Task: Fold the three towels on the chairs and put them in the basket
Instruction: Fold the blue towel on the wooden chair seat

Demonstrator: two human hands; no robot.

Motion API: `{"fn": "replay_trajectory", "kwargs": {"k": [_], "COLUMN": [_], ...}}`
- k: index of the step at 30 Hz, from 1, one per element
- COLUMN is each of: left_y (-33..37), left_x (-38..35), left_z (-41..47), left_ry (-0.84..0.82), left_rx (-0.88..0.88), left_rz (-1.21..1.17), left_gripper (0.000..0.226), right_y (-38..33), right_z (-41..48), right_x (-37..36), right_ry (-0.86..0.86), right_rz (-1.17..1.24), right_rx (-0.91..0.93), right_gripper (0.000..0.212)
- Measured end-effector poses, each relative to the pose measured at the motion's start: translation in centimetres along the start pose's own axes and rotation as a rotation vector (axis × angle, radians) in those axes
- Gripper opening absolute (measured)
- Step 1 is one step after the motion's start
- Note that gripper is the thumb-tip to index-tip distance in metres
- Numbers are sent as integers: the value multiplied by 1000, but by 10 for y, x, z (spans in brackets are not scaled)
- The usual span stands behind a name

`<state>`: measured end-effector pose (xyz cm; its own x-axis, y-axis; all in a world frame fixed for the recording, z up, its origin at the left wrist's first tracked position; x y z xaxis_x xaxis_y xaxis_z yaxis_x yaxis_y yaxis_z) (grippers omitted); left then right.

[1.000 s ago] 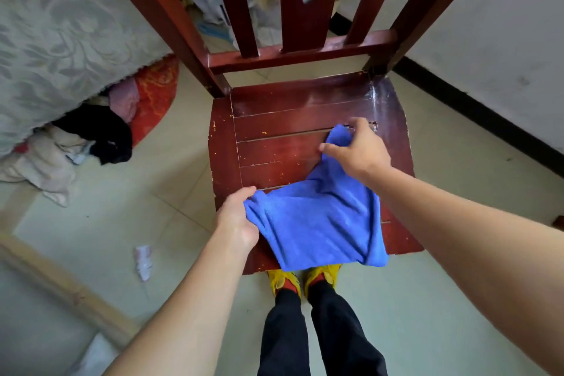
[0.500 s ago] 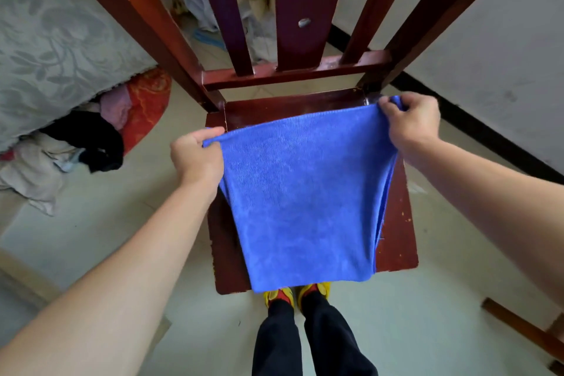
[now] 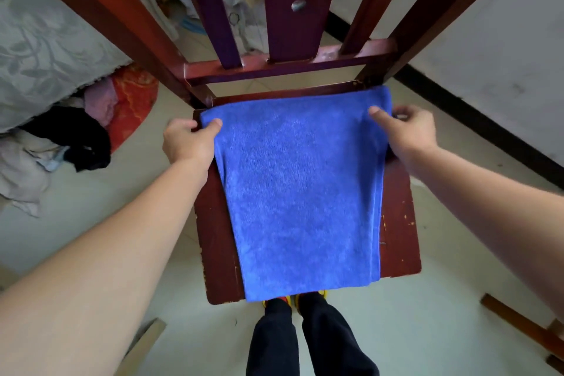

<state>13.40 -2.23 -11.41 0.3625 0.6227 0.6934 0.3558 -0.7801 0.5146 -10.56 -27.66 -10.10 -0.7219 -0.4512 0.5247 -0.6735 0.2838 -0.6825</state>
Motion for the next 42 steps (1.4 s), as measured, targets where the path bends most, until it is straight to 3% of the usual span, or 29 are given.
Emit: {"fn": "replay_trajectory", "kwargs": {"k": [5,7,10,13,18,21,23,31,36,40,42], "left_y": [-41,-53,-61,-63,-65,-49,-36,-8,-52,-128,-155], "left_x": [-7,-12,-12,-7,7,7,5,11,10,21,15], "left_z": [-43,-58,-56,-46,-22,-11,-1,24,-31,-131,-153], "left_ry": [-216,-255,-145,-89,-130,-208,-229,38,25,-166,-247], "left_rx": [99,92,50,24,-12,9,13,-19,18,106,176], "left_rz": [73,142,203,107,156,98,61,13,142,275,324], "left_gripper": [27,34,31,24,42,33,30,24,32,26,37], "right_y": [44,54,59,60,44,35,24,-9,36,108,129], "right_z": [-35,-46,-47,-33,-27,-25,-21,5,-36,-128,-147], "right_x": [13,13,16,24,27,25,18,10,16,45,41], "right_ry": [-84,-151,-130,-26,24,24,-14,8,-39,-69,-100], "right_rz": [53,-7,-63,-65,-238,-293,-281,-278,-251,-295,-326], "right_rx": [-244,-283,-295,-278,-151,-142,-142,-101,-142,-273,-329], "right_gripper": [25,22,23,20,17,10,16,20,32,32,28]}}
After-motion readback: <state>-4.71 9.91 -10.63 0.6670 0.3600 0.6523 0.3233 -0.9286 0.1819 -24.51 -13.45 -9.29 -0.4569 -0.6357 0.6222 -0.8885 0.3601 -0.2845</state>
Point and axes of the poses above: each hand's wrist, its own z-axis towards the middle knuckle, its own x-axis out of the back of the hand, y = z × x, the point moved 3 cm from there along z, towards the middle knuckle, and after that the axes turned 7 degrees about z, right-handed, at the moved point
